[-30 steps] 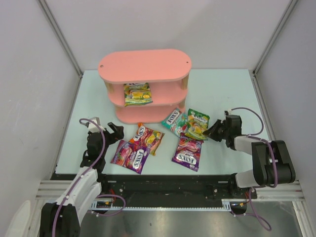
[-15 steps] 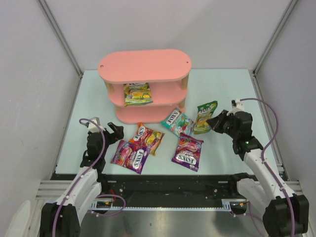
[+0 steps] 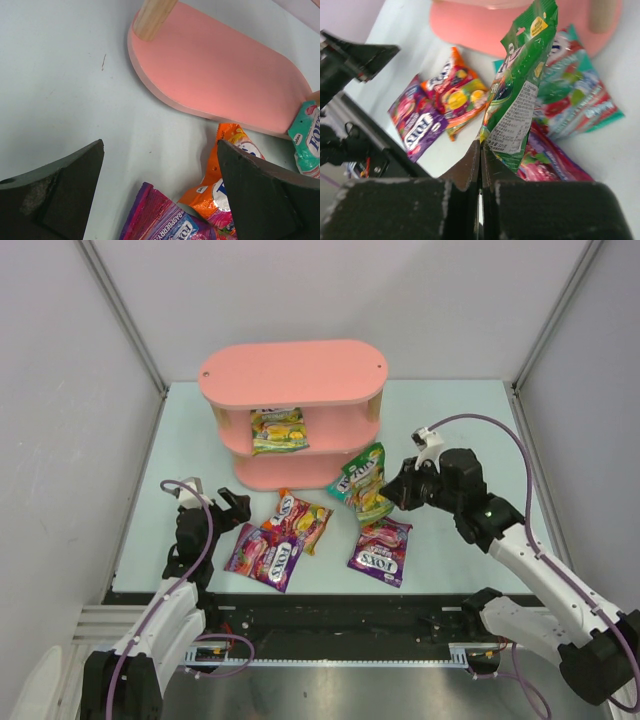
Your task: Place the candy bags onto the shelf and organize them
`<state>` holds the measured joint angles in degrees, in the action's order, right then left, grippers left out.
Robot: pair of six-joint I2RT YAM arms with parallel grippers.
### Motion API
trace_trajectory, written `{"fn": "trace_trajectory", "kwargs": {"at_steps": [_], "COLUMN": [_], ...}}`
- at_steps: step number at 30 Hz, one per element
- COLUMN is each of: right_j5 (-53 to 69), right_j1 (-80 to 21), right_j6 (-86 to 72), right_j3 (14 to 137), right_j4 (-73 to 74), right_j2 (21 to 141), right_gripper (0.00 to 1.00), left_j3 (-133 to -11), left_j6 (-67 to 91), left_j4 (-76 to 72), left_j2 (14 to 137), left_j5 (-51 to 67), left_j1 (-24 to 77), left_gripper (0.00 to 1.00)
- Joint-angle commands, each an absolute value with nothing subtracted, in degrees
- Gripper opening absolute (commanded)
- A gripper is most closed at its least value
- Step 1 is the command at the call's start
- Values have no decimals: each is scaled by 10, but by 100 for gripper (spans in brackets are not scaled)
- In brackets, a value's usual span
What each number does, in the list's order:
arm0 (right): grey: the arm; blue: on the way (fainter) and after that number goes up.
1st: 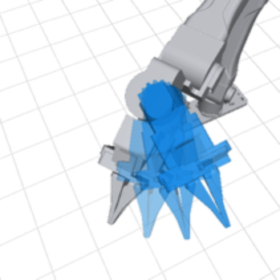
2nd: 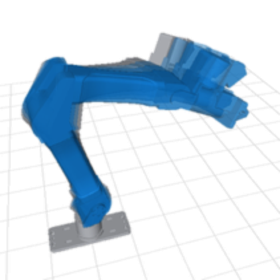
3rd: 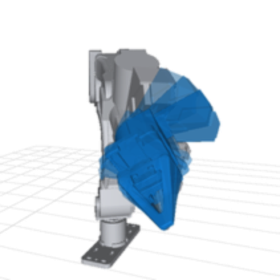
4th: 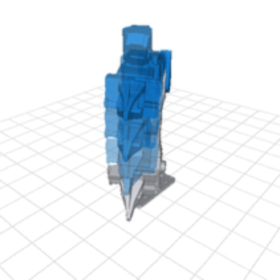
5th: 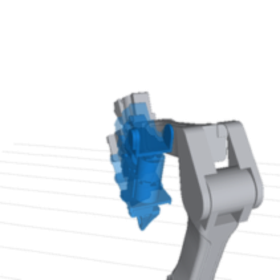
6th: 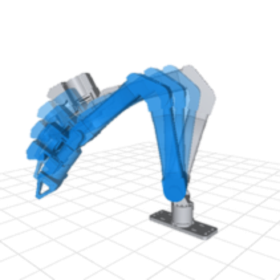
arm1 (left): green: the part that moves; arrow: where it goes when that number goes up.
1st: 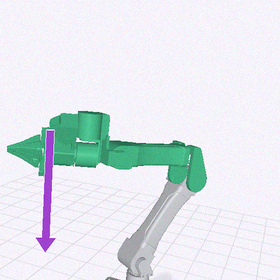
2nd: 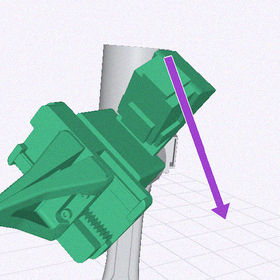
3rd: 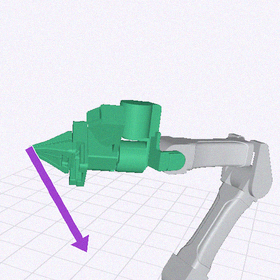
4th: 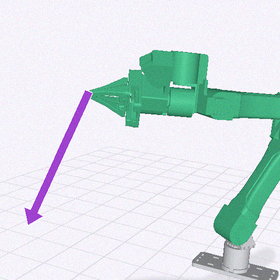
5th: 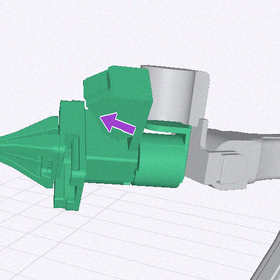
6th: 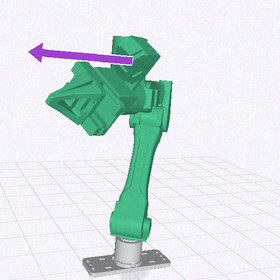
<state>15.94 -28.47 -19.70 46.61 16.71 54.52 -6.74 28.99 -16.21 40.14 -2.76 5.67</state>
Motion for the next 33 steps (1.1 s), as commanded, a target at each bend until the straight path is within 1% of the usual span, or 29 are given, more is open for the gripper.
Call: {"fn": "trace_trajectory", "kwargs": {"at_steps": [1, 4, 11, 15, 25, 33], "right_j5": [211, 235, 288, 296, 291, 300], "right_j1": [-313, -313, -308, -301, -247, -234], "right_j6": [-175, -192, -229, -254, -326, -364], "right_j3": [526, 533, 576, 591, 600, 639], "right_j4": [149, 115, 19, -34, -162, -217], "right_j2": [537, 538, 588, 613, 694, 773], "right_gripper": [0, 0, 0, 0, 0, 0], "left_j3": [-76, -76, -76, -76, -77, -77], "left_j6": [296, 296, 296, 296, 297, 297], "left_j4": [-179, -179, -179, -180, -180, -179], "left_j2": [402, 403, 405, 406, 410, 408], "left_j5": [-25, -24, -24, -25, -25, -25], "left_j1": [52, 53, 53, 52, 52, 52], "left_gripper": [100, 100, 100, 100, 100, 100]}}
